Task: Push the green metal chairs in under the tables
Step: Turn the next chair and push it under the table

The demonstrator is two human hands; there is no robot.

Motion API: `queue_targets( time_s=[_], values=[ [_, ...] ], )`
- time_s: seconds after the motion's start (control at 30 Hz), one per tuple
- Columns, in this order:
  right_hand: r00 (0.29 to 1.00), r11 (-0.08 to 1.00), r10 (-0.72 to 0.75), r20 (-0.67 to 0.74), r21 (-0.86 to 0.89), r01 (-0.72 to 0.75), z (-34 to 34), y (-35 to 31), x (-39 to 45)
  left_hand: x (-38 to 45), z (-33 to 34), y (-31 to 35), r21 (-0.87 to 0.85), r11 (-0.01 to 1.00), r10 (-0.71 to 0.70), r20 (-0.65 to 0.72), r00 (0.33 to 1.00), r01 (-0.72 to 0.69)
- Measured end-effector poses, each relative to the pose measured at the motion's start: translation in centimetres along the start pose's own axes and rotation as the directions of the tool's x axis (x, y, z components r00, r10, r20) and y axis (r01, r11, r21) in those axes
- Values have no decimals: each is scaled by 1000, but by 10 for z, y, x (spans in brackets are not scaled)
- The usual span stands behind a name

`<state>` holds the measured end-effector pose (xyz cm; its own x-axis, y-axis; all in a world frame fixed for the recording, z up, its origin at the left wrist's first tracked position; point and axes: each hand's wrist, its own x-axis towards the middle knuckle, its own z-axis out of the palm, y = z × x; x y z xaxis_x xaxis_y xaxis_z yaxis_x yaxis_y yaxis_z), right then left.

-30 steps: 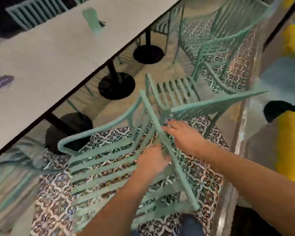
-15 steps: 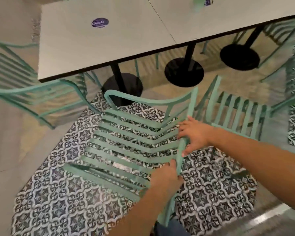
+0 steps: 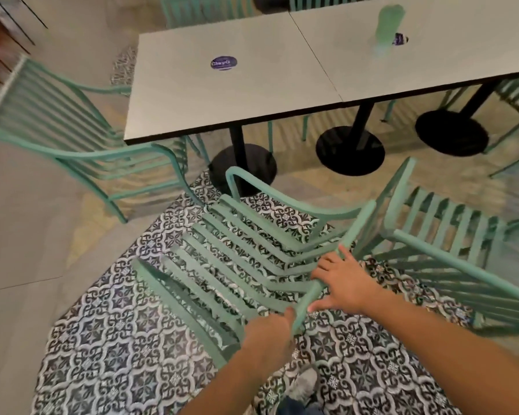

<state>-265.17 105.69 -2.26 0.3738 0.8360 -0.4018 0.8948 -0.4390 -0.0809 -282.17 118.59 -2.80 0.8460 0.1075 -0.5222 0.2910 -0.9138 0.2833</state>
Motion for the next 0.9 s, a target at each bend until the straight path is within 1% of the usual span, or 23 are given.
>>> queue_targets(
  time_s=[0.07,0.2,0.3,0.4,0.43,0.5,0.57,0.63,0.67,0.7,0.73,0.77,0.8,0.83,0.87,0.9],
  values=[
    [999,999,45,9,24,-45,1,-19,-3,-11,0,-14,28,1000,4,-17,1000,-4],
    [991,989,127,-40,79,-123,7,-63,-7,-38,0,-42,42,999,11,-53,999,-9],
    [974,969,223,-40,117,-217,17,-95,-2,-54,0,-66,75,997,-11,-79,997,17],
    [956,948,294,-20,134,-289,23,-130,7,-74,3,-95,63,996,-50,-97,994,56],
    [949,940,315,-14,143,-310,24,-140,10,-80,4,-106,82,994,-66,-100,993,74],
    [936,926,351,-11,150,-346,22,-156,13,-88,9,-122,132,987,-73,-141,987,92],
    [934,924,356,-25,159,-348,19,-167,15,-95,10,-132,159,981,-79,-183,980,109],
    [926,912,368,-83,223,-343,17,-167,13,-99,17,-142,111,980,-141,-195,971,164],
    [900,879,416,-131,312,-361,17,-165,10,-103,22,-147,51,972,-212,-227,951,229],
    [842,814,503,-197,436,-384,15,-160,5,-108,28,-154,-54,952,-305,-287,908,302],
    [729,698,633,-262,599,-391,13,-153,0,-116,34,-161,-213,904,-427,-387,818,371],
    [565,510,786,-252,781,-361,14,-141,-6,-123,39,-169,-440,795,-596,-441,670,418],
    [388,256,912,-134,925,-282,16,-126,-11,-130,43,-174,-670,621,-764,-401,505,407],
    [248,-22,967,63,986,-167,18,-109,-14,-137,44,-178,-863,384,-886,-243,395,329],
    [175,-287,942,287,958,-23,19,-91,-14,-140,48,-182,-968,149,-930,-69,361,200],
    [184,-490,864,469,866,93,25,-72,-14,-140,53,-188,-992,-71,-915,108,389,107]
  ],
)
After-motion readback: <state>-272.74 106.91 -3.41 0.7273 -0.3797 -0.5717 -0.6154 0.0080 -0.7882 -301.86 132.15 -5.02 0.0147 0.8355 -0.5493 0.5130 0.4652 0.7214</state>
